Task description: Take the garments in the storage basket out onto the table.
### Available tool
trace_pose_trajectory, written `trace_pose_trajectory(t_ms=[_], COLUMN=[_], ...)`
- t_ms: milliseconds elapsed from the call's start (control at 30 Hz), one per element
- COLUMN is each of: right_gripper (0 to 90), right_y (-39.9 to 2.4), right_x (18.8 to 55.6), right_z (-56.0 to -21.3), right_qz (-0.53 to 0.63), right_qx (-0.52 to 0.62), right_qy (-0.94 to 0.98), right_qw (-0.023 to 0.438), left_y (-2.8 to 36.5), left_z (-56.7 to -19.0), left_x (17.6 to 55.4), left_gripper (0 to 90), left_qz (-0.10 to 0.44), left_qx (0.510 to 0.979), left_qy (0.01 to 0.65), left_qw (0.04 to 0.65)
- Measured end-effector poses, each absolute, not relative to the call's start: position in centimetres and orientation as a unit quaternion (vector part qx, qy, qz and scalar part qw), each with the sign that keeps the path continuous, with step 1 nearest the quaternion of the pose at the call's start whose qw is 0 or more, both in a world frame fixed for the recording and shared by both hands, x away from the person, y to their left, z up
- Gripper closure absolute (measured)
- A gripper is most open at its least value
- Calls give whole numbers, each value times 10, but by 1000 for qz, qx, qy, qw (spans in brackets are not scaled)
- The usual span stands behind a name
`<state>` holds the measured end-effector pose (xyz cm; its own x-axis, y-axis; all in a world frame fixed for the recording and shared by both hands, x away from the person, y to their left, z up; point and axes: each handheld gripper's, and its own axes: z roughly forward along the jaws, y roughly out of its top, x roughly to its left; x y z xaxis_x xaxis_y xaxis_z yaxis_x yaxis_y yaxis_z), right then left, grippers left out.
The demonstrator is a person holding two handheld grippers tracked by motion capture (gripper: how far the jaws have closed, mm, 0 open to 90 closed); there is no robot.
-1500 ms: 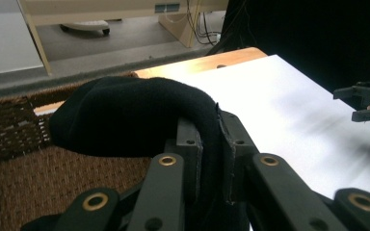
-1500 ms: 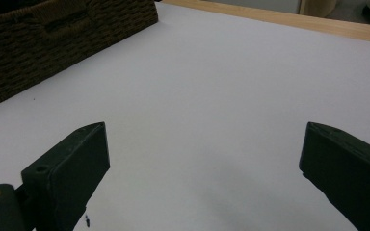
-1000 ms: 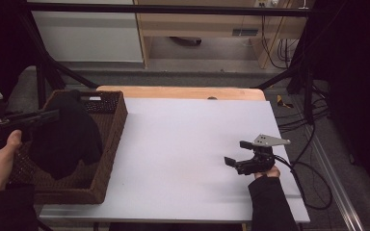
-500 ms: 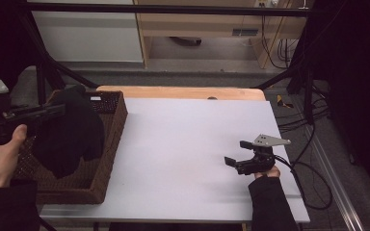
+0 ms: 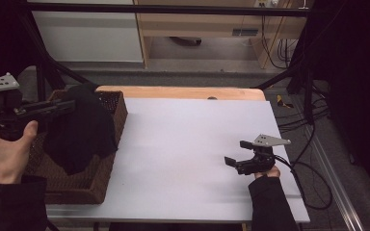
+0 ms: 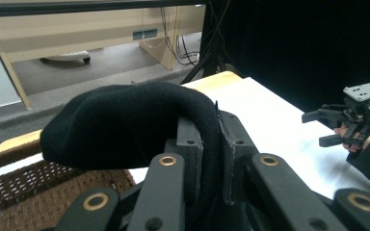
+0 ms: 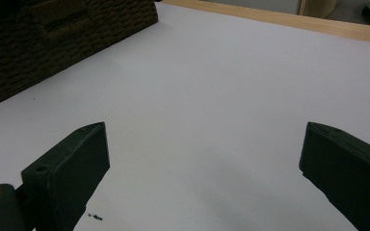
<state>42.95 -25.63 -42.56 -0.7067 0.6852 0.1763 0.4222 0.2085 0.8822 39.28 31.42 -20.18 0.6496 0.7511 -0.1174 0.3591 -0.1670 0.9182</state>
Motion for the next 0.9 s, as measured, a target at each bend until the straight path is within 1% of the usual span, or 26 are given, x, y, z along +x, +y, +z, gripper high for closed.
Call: trace_pose_trajectory(t_ms=[900], right_gripper=[37], right_y=[-257], right_x=[429], right_z=[-425], right_qz=[516], right_qx=[359], right_qy=[767], right_qw=[129], left_y=[237], left_z=[-192], left_x=[408], left_gripper=[800], left_qz=[161], left_qx=[772], left_qy=[320], left_qw=[525])
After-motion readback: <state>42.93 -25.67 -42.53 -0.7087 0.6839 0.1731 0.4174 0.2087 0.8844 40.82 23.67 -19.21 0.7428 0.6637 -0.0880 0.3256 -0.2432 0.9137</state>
